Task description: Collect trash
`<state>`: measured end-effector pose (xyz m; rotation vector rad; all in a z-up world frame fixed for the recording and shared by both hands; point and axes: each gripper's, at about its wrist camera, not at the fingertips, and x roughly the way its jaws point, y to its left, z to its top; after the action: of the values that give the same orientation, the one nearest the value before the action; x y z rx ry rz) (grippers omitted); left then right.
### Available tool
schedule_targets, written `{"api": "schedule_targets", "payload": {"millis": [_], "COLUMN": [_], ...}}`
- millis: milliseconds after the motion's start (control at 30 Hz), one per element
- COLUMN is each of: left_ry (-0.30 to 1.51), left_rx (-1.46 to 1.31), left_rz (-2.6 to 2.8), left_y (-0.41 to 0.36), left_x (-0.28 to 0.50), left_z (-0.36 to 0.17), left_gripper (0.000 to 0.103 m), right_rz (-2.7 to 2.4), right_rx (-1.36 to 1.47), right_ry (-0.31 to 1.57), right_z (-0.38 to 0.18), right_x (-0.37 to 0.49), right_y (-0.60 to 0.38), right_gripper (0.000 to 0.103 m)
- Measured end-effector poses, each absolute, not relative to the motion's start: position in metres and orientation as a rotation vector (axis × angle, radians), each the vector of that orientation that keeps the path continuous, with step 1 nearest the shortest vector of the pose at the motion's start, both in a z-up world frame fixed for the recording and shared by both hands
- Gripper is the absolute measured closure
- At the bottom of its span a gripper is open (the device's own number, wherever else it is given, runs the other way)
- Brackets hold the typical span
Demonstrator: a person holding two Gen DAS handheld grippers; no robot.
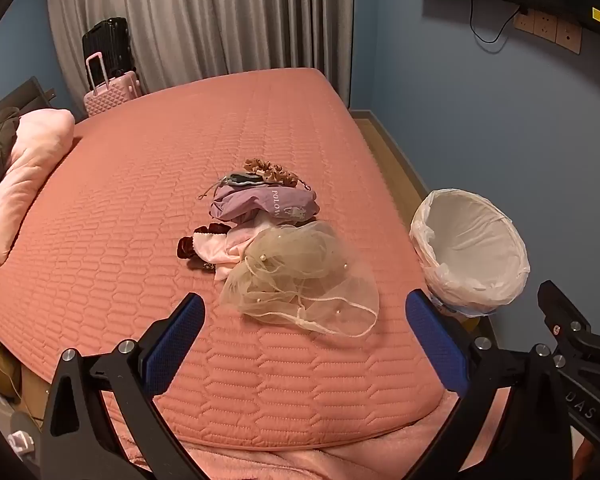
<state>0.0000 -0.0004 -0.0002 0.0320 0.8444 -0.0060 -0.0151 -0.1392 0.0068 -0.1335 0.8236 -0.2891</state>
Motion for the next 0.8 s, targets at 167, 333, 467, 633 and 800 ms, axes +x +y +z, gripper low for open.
{"api": "schedule_targets", "payload": {"millis": [167, 333, 467, 633, 800], "left_ry": [0.845, 0.848, 0.846, 0.856, 0.856], "left_rx": [0.028, 0.023, 0.022, 0.016, 0.019], "left_rz": [-0.011, -0.011, -0.01, -0.014, -0.013], "left_y": [-0.0021, 0.0003, 0.0009, 0.0011, -0.0004], "left_x": [-0.0013, -0.0035, -0.006, -0.0064, -0.0054], "left_z": [-0.0001, -0.0011, -0.0011, -0.0015, 0.0008], "left_gripper": [0.007, 0.007, 0.007, 0.007, 0.007], "right_rz": [-0.285, -0.29, -0.291, -0.292, -0.291], "right_rx": [-0.123, -0.131, -0.131, -0.13, -0.13], "right_ry": [0.823, 0.822, 0.821, 0.821, 0.822], "right_z": [0.007, 0.0061, 0.0069, 0.0087, 0.0081], "right_x": [-0.0155, -0.015, -0.0155, -0.0173, -0.0168], "right_y": [-0.1397, -0.1394, -0.1383, -0.1399, -0.1381], "right_gripper": [0.006, 0.006, 0.006, 0.006, 0.006]}}
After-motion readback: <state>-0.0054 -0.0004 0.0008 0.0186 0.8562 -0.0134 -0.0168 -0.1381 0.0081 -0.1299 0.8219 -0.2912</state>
